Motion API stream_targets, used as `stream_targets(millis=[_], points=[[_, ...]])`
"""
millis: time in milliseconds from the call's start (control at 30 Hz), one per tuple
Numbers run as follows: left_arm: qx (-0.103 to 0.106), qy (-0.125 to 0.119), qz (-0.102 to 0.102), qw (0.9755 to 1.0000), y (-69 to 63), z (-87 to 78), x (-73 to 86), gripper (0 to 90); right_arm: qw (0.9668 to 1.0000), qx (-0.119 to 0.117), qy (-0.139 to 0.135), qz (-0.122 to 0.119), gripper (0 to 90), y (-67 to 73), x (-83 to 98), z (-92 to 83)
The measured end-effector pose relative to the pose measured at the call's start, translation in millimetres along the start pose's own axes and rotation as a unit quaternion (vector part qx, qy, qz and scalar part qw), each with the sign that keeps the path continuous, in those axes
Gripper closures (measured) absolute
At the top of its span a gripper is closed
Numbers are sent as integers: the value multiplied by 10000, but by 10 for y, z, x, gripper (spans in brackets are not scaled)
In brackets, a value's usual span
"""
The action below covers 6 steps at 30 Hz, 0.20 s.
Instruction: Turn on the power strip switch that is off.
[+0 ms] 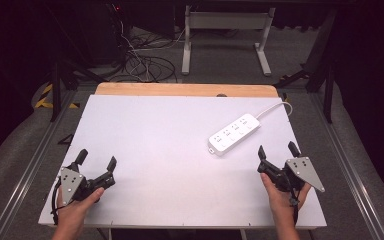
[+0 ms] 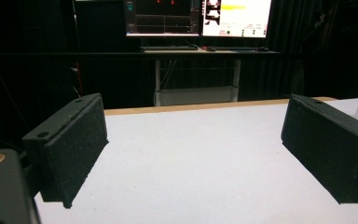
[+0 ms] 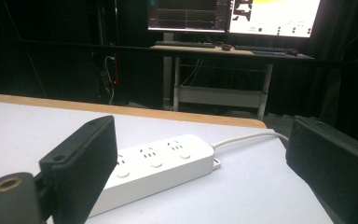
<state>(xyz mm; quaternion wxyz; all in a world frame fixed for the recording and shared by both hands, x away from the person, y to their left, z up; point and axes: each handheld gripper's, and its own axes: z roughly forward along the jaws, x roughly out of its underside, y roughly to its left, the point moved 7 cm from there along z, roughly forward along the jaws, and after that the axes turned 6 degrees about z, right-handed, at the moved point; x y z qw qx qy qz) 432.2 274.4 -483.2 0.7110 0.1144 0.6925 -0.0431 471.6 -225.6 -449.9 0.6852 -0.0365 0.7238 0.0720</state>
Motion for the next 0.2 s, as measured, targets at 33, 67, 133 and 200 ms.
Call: stream_targets(millis=[33, 67, 133, 200], points=[[2, 2, 2, 10000, -1, 0, 0, 74, 10000, -3, 3, 1, 94, 1, 1, 0], [2, 3, 3, 10000, -1, 1, 0, 74, 10000, 1, 2, -5, 95, 1, 1, 2], [1, 1, 1, 10000, -1, 1, -1, 74, 10000, -16, 10, -5, 97, 4, 4, 5], [4, 5, -2, 10000, -2, 3, 1, 74, 10000, -13, 20, -12, 100, 8, 7, 7]])
